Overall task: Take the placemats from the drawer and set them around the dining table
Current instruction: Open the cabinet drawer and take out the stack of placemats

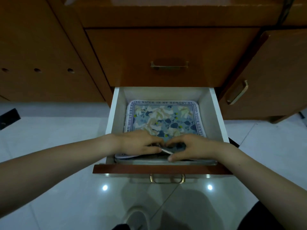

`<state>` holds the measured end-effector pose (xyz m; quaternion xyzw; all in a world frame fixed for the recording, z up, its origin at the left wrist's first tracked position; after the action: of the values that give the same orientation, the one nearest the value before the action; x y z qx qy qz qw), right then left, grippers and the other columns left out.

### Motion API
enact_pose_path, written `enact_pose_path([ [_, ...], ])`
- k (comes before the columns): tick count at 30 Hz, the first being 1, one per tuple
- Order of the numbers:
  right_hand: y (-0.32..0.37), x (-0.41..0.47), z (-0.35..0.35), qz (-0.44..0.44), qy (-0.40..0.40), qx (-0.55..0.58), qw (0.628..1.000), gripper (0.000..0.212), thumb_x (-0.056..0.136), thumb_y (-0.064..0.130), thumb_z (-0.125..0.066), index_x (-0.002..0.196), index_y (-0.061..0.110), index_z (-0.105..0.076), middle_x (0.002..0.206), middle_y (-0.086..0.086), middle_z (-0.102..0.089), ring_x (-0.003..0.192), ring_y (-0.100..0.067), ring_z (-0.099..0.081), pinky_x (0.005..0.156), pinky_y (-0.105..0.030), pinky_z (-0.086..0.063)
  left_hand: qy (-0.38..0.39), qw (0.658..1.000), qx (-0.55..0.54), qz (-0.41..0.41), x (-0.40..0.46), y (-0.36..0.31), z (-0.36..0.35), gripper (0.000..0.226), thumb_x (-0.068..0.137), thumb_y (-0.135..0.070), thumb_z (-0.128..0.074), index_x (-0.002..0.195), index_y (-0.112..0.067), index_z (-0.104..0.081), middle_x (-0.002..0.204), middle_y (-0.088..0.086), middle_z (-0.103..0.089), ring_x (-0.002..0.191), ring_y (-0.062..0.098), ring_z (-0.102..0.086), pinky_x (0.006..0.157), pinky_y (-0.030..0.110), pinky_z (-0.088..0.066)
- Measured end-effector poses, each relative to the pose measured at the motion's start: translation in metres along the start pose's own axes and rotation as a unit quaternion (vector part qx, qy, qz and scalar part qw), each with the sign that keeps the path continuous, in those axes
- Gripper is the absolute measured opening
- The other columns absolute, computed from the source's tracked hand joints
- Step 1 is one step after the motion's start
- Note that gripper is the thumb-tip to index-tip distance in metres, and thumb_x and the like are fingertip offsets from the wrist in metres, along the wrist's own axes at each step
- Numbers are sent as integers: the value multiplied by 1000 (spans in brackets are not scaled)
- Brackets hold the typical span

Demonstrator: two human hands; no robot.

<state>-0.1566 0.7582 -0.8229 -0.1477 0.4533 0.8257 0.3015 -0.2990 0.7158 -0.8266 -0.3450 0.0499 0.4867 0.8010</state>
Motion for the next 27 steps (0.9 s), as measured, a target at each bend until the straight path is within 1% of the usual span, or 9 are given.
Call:
enact_pose_path([
  [2,-2,8,-3,8,14,-39,999,50,84,50,-66,130,34,-57,122,15,-62,109,-2,-55,96,-24,-44,-32,999,2,-1,2,5,-3,28,100,-42,-36,118,-26,-52,86,-7,-62,71,5,-53,62,14,-40],
  [5,-2,17,0,1,-7,-69,998,28,92,46,-56,110,26,-67,99,2,-68,88,-10,-61,83,-32,-49,-77,997,4,10,2,9,-4,25,102,-36,-34,111,-20,-51,71,-11,-49,57,4,-42,54,20,-31],
  [9,-3,18,4,-14,-8,-38,999,28,96,44,-50,96,22,-68,88,0,-66,81,-11,-60,77,-32,-46,-88,996,-28,21,-6,10,-6,29,98,-46,-38,118,-29,-49,73,-14,-53,59,1,-45,63,28,-38],
  [14,-5,22,6,-5,4,-8,1000,20,96,41,-51,86,30,-65,85,3,-65,81,-9,-60,75,-28,-45,-57,998,3,6,-8,12,-8,65,73,-66,-65,126,-34,-45,98,-17,-62,79,-2,-51,65,16,-37],
  [17,-4,22,7,2,15,-7,1000,20,95,41,-51,80,34,-62,78,8,-61,73,-1,-55,68,-22,-41,-66,998,-23,-7,-6,14,-5,60,73,-60,-69,124,-34,-48,104,-23,-61,84,-6,-54,67,7,-40],
  [19,-1,20,6,4,23,-19,1000,20,95,44,-52,81,34,-63,76,9,-60,71,2,-55,65,-19,-40,-64,996,-54,-11,-5,14,-4,45,83,-51,-64,120,-31,-50,105,-16,-68,85,-1,-61,74,20,-49],
  [21,1,17,5,-1,33,-37,999,22,91,51,-54,89,33,-66,81,9,-62,74,1,-56,67,-20,-43,-51,997,-63,-8,-3,13,-5,32,91,-42,-56,118,-27,-48,94,-10,-71,72,2,-59,69,30,-49],
  [24,3,13,1,0,42,-61,997,38,80,60,-63,110,37,-65,98,13,-67,87,-2,-59,80,-26,-48,-39,998,-47,-8,-2,11,-7,25,97,-38,-47,118,-27,-43,76,-5,-67,61,6,-54,63,35,-45],
  [27,7,15,-4,20,21,-140,990,51,74,57,-73,118,35,-61,100,10,-65,88,-8,-57,77,-26,-46,-35,998,-42,5,-1,13,-8,22,98,-39,-45,117,-28,-43,68,-5,-60,61,6,-53,63,33,-44],
])
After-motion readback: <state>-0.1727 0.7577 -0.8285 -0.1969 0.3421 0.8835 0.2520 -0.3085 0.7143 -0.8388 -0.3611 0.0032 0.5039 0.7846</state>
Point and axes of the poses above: each hand's wrist, its own x-axis towards the middle knuckle, its own z-axis out of the back of the hand, y = z × x, the point moved 6 cm from there along x, towards the middle knuckle
